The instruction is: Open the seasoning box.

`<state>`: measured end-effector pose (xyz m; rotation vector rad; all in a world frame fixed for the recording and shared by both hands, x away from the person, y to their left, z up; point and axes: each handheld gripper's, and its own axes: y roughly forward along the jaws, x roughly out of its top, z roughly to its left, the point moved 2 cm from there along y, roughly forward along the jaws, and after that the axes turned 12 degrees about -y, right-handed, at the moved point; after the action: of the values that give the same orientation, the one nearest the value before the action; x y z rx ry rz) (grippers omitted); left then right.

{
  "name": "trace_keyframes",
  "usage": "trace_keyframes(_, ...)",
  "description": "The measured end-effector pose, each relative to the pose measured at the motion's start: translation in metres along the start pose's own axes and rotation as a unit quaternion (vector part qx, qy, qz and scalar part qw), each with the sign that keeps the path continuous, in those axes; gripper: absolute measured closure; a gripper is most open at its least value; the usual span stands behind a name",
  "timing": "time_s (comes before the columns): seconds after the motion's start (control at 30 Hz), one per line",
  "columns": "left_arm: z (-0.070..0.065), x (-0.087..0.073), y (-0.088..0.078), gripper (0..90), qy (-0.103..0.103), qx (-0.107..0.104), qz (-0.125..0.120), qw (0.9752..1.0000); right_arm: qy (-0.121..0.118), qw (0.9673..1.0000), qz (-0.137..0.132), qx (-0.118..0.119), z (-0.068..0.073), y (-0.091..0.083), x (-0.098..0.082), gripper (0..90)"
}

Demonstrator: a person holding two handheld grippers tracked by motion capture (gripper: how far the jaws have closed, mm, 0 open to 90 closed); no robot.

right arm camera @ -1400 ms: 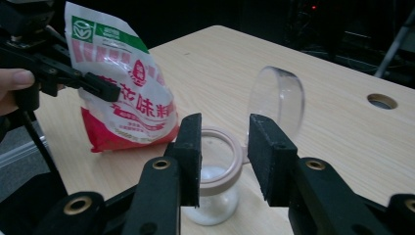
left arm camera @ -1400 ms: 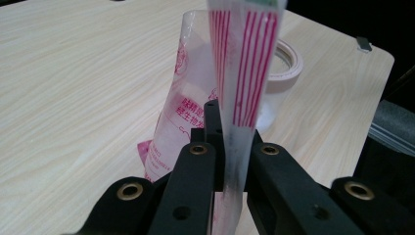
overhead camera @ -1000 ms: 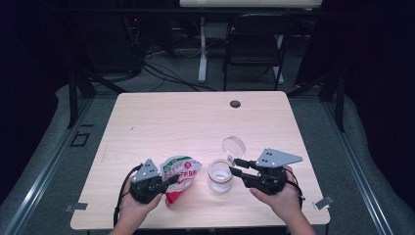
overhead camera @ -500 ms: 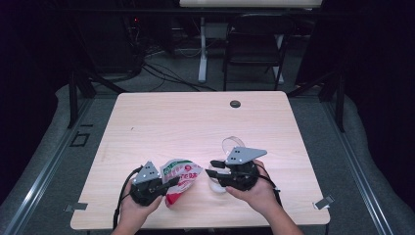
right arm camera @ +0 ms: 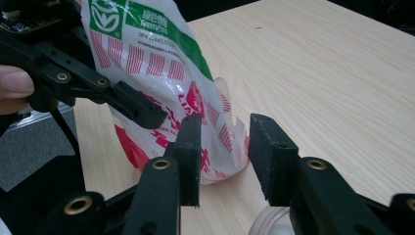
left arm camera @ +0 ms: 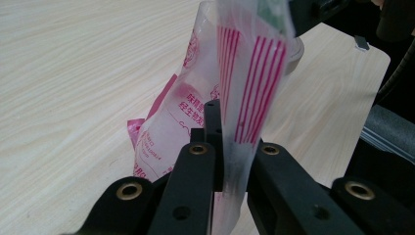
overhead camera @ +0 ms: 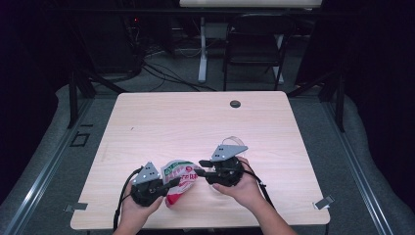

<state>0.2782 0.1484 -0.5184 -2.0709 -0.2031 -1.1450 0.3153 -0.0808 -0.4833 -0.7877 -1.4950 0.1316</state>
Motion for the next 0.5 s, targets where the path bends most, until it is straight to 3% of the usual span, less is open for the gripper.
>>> trace_keyframes(0.13, -0.0006, -0.0009, 0.0003, 90.0, -0.002, 0.001, -0.001, 1.0, -0.011, 0.9999, 0.006, -0.004, 0.003, 0.0049, -0.0001, 72.3)
trace_keyframes(0.43, -0.0008, -0.0024, -0.0001, 89.7, 0.001, 0.007, -0.004, 1.0, -0.012, 0.9999, 0.01, 0.005, 0.0039, 0.0071, -0.0009, 90.0)
trace_keyframes(0.5, -0.0012, -0.0029, -0.0006, 89.5, -0.003, 0.006, -0.006, 1.0, -0.013, 0.9998, 0.011, 0.006, 0.0047, 0.0071, -0.0006, 90.0)
